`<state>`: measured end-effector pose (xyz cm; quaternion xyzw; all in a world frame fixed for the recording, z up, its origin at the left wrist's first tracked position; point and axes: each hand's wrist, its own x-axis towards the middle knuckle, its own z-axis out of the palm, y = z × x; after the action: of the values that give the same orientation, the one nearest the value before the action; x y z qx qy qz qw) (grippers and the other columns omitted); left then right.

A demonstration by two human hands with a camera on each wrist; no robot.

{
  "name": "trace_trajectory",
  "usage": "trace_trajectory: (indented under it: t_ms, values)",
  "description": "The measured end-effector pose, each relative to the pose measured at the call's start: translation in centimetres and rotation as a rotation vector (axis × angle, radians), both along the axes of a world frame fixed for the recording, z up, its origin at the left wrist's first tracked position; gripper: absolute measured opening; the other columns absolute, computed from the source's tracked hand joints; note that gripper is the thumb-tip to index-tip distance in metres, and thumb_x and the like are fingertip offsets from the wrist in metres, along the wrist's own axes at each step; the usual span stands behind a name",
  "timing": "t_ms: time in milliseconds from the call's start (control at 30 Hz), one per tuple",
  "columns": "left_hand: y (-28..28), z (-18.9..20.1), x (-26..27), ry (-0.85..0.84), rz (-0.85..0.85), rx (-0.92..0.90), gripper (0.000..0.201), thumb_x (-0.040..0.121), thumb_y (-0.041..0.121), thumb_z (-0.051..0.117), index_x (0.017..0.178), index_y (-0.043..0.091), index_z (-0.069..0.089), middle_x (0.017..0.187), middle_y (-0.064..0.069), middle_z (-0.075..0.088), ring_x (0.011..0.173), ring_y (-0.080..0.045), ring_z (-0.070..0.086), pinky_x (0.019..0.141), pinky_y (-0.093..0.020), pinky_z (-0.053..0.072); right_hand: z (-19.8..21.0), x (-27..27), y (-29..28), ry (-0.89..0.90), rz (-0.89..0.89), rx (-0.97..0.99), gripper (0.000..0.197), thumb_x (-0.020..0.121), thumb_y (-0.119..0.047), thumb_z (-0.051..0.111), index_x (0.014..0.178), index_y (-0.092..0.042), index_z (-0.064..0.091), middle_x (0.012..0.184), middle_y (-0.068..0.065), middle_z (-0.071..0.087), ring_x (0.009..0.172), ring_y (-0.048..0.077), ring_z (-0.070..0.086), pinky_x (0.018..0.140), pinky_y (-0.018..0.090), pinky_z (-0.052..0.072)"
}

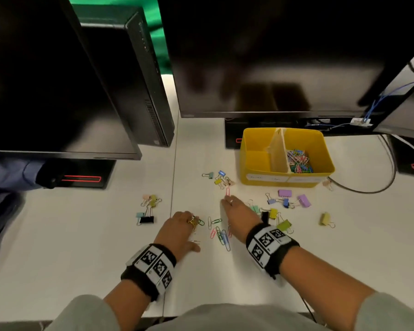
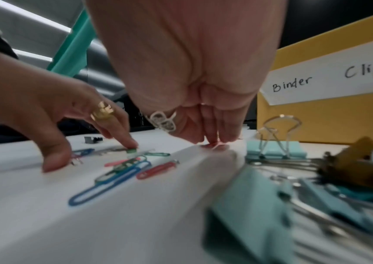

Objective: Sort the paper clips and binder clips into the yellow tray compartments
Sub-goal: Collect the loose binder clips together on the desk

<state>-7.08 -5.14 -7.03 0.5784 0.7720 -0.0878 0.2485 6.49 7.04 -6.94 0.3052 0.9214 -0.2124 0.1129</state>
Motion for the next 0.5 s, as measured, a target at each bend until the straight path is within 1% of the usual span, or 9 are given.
trace_trajectory:
  t_ms: [67, 167, 267, 300, 333, 367, 400, 433, 500]
  values:
    - [0.3, 0.2, -0.1, -0.004, 0.060, 0.026, 0.065, 0.085, 0.040, 0.062, 0.141, 0.015, 0.040, 0.139, -0.006, 0.043, 0.131, -0.021, 0.035, 0.107, -0.029, 0.037, -0.4, 0.2, 0.2, -0.015, 0.033, 0.002, 0.051, 0.086, 0.008, 0.040, 0.135, -0.004, 0.035, 0.146, 0.016, 0.034, 0.134, 0.027, 0.035, 0.112, 0.033, 0.033]
    - [0.4, 0.3, -0.3, -0.042, 0.132, 0.044, 0.046, 0.086, 0.033, 0.063, 0.126, 0.011, 0.057, 0.126, -0.006, 0.054, 0.122, -0.019, 0.044, 0.098, -0.026, 0.041, -0.2, 1.3, -0.2, 0.014, 0.059, -0.065, 0.047, 0.084, 0.011, 0.036, 0.124, -0.005, 0.052, 0.131, 0.015, 0.053, 0.121, 0.027, 0.050, 0.104, 0.032, 0.038]
    - [0.6, -0.1, 0.0, -0.103, 0.190, 0.092, 0.036, 0.086, 0.019, 0.066, 0.120, 0.009, 0.060, 0.125, -0.007, 0.055, 0.117, -0.020, 0.052, 0.097, -0.028, 0.046, -0.3, 1.7, -0.2, 0.129, -0.048, -0.096, 0.046, 0.081, 0.015, 0.038, 0.120, -0.003, 0.055, 0.124, 0.017, 0.056, 0.117, 0.028, 0.051, 0.099, 0.030, 0.038]
    - [0.6, -0.4, 0.2, -0.133, 0.211, 0.112, 0.036, 0.086, 0.014, 0.065, 0.121, 0.009, 0.058, 0.127, -0.007, 0.052, 0.116, -0.021, 0.053, 0.098, -0.029, 0.046, -0.2, 1.6, -0.3, 0.146, -0.106, -0.089, 0.040, 0.082, 0.010, 0.044, 0.119, -0.003, 0.053, 0.122, 0.017, 0.053, 0.116, 0.029, 0.050, 0.097, 0.029, 0.038]
    - [0.7, -0.6, 0.3, -0.158, 0.225, 0.132, 0.039, 0.086, 0.012, 0.066, 0.123, 0.010, 0.056, 0.128, -0.006, 0.049, 0.117, -0.021, 0.052, 0.100, -0.030, 0.045, 0.0, 1.5, -0.5, 0.124, -0.145, -0.083, 0.038, 0.083, -0.002, 0.055, 0.121, -0.003, 0.049, 0.122, 0.016, 0.050, 0.116, 0.029, 0.047, 0.096, 0.029, 0.038]
    - [0.6, -0.8, 0.4, -0.168, 0.231, 0.139, 0.043, 0.084, 0.014, 0.068, 0.125, 0.010, 0.054, 0.129, -0.005, 0.047, 0.119, -0.021, 0.050, 0.101, -0.029, 0.044, 0.0, 1.4, -0.9, 0.064, -0.181, -0.096, 0.053, 0.079, -0.021, 0.068, 0.123, -0.004, 0.044, 0.123, 0.015, 0.046, 0.116, 0.029, 0.043, 0.098, 0.031, 0.038]
    - [0.5, -0.9, 0.6, -0.171, 0.235, 0.140, 0.048, 0.082, 0.017, 0.071, 0.125, 0.011, 0.052, 0.129, -0.004, 0.045, 0.121, -0.021, 0.047, 0.102, -0.029, 0.043, 0.0, 1.2, -1.3, -0.007, -0.199, -0.121, 0.075, 0.069, -0.038, 0.075, 0.126, -0.005, 0.039, 0.125, 0.014, 0.042, 0.118, 0.029, 0.039, 0.100, 0.033, 0.037]
    - [0.5, -1.1, 0.7, -0.172, 0.242, 0.129, 0.048, 0.081, 0.018, 0.072, 0.124, 0.010, 0.053, 0.128, -0.004, 0.045, 0.121, -0.021, 0.046, 0.102, -0.026, 0.042, 0.0, 1.0, -1.7, -0.058, -0.207, -0.136, 0.091, 0.059, -0.046, 0.079, 0.128, -0.006, 0.036, 0.126, 0.014, 0.039, 0.119, 0.029, 0.037, 0.102, 0.036, 0.037]
    - [0.6, -1.3, 0.9, -0.175, 0.258, 0.115, 0.036, 0.085, 0.012, 0.066, 0.119, 0.007, 0.055, 0.128, -0.007, 0.048, 0.118, -0.021, 0.050, 0.096, -0.020, 0.040, -0.3, 0.5, -2.6, -0.064, -0.207, -0.157, 0.093, 0.055, -0.042, 0.083, 0.127, -0.006, 0.036, 0.127, 0.014, 0.037, 0.120, 0.029, 0.035, 0.102, 0.035, 0.038]
